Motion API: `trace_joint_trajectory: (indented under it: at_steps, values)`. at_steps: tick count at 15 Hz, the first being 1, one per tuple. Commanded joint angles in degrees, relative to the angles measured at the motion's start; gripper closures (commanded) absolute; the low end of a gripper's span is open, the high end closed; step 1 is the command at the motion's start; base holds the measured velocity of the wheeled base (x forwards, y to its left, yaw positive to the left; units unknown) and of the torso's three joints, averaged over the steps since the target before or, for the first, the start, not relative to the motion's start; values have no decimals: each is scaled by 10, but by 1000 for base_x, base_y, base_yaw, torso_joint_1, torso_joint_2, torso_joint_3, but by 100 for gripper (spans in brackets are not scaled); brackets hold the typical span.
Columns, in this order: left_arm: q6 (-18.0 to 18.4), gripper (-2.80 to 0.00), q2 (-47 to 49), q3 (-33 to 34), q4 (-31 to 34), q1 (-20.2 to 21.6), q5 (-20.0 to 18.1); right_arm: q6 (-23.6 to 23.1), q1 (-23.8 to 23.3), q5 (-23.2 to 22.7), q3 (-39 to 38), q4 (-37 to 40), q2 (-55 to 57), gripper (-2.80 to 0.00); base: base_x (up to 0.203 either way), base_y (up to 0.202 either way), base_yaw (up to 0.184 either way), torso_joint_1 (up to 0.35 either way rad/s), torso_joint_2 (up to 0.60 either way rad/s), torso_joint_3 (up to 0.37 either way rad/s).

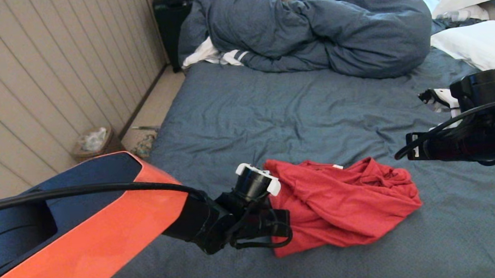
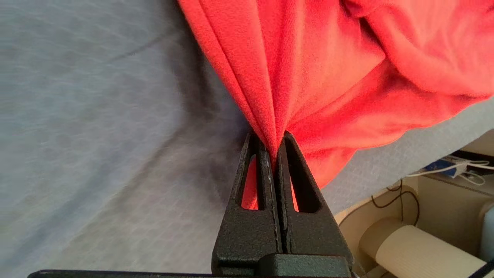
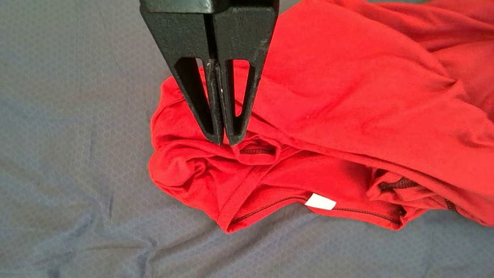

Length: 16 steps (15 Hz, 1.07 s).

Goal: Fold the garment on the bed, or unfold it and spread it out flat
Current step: Unford the red T-shirt

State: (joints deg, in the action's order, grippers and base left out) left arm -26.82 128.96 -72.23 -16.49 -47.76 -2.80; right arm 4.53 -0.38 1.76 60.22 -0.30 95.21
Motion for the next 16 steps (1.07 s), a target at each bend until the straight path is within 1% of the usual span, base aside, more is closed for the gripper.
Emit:
trace_joint_trajectory:
  at_steps: [1,4,6,9,14,16]
  values:
    - [-1,0,-19,11,0,11,0,0,0,0,1,0,1,0,0,0,0,0,0,0]
    - [6,0,-48,54,-2,38,0,0,1,0,0,0,2,0,0,0,0,0,0,0]
    - [18,0,-67,86,-4,58,0,0,5,0,-2,0,3,0,0,0,0,0,0,0]
    - [23,0,-94,133,-5,84,1,1,10,0,-3,0,3,0,0,0,0,0,0,0]
    - [46,0,-149,202,-5,133,1,3,20,1,-5,0,3,0,0,0,0,0,0,0]
    - [48,0,-161,225,-5,140,3,3,22,1,-7,0,5,0,0,0,0,0,0,0]
